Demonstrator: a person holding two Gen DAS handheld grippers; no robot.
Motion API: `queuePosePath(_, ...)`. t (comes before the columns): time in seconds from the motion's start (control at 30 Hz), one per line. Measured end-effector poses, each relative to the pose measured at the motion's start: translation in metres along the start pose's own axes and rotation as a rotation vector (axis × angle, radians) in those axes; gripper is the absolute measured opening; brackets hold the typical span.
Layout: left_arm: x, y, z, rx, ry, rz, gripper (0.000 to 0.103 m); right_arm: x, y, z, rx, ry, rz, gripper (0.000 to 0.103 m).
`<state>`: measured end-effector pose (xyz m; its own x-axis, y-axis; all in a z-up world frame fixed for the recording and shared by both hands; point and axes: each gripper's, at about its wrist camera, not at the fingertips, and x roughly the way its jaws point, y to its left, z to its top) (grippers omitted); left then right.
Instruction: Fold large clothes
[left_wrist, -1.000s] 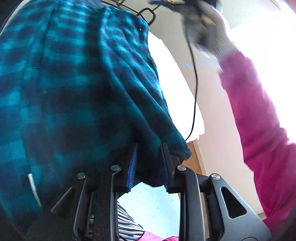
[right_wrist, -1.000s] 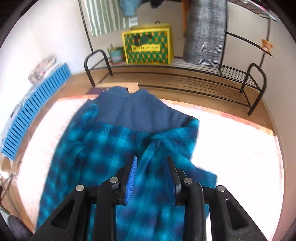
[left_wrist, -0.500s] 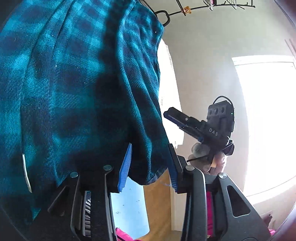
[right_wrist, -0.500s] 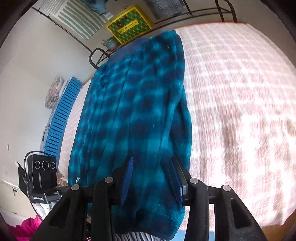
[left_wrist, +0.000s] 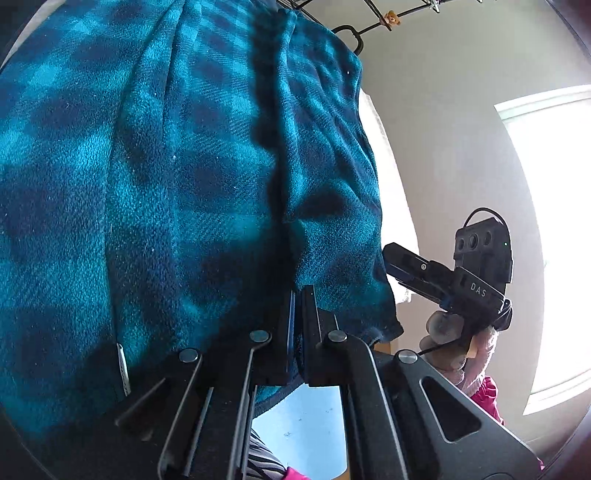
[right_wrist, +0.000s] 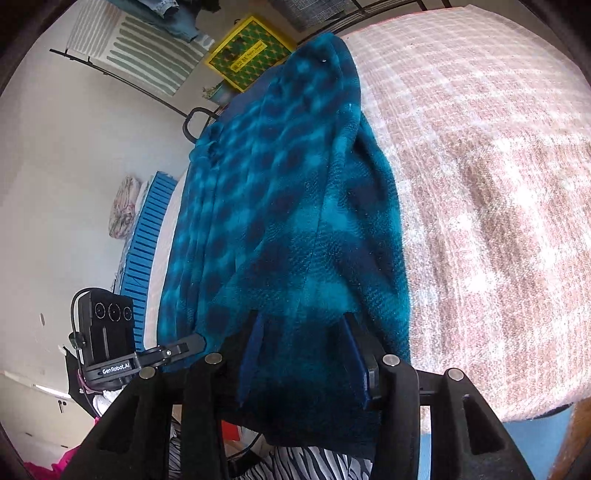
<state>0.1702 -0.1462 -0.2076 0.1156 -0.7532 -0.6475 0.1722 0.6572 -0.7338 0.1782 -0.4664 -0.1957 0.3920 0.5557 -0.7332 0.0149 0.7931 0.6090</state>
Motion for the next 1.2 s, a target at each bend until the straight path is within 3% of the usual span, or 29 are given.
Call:
queuePosePath(0.07, 0.008, -0.004, 0.001, 0.003, 0.001, -0.003, 0.000, 0.009, -0.001, 0.000, 0.017, 0.011, 0.019, 0.053)
queuePosePath(0.1, 0.007, -0.005, 0.000, 0.008, 0.000, 0.001, 0.001, 0.013, 0.000, -0.001, 0.017, 0.019, 0.037, 0.047)
queuePosePath(0.13, 0.008, -0.008, 0.000, 0.018, 0.001, -0.001, 0.001, 0.015, 0.002, -0.002, 0.006, 0.028, 0.047, 0.029)
queuePosePath(0.23, 0.004, -0.023, -0.003, 0.057, -0.005, -0.006, 0.001, 0.008, 0.011, -0.001, -0.032, 0.035, 0.024, 0.005)
queuePosePath(0.3, 0.005, -0.037, -0.005, 0.085, -0.015, -0.013, 0.000, -0.010, 0.014, 0.005, -0.048, 0.017, 0.006, 0.004)
queuePosePath(0.47, 0.019, -0.058, -0.008, 0.150, -0.008, 0.000, 0.001, -0.050, 0.011, 0.021, -0.100, -0.029, -0.076, 0.003)
queuePosePath(0.6, 0.041, -0.051, -0.012, 0.135, 0.064, 0.025, 0.000, -0.028, -0.013, 0.013, -0.054, 0.012, -0.112, 0.003)
queuePosePath(0.7, 0.037, -0.045, -0.013, 0.111, 0.070, 0.017, 0.001, -0.017, -0.034, 0.002, 0.015, 0.021, -0.057, 0.015)
queuePosePath(0.73, 0.029, -0.044, -0.014, 0.107, 0.063, 0.003, 0.001, -0.018, -0.037, -0.002, 0.037, 0.014, -0.024, 0.027)
queuePosePath(0.77, 0.020, -0.044, -0.015, 0.117, 0.045, 0.003, 0.001, -0.023, -0.039, -0.007, 0.050, 0.002, 0.004, 0.032)
queuePosePath(0.83, 0.006, -0.045, -0.018, 0.164, 0.007, 0.041, 0.001, -0.030, -0.039, -0.019, 0.049, -0.011, 0.050, 0.037)
queuePosePath(1.03, -0.003, -0.045, -0.027, 0.233, -0.003, 0.085, 0.001, -0.047, -0.034, -0.061, 0.034, -0.054, -0.042, 0.037)
queuePosePath(1.2, 0.007, -0.046, -0.019, 0.242, -0.008, 0.110, 0.001, -0.042, -0.030, -0.068, 0.025, -0.034, -0.127, 0.037)
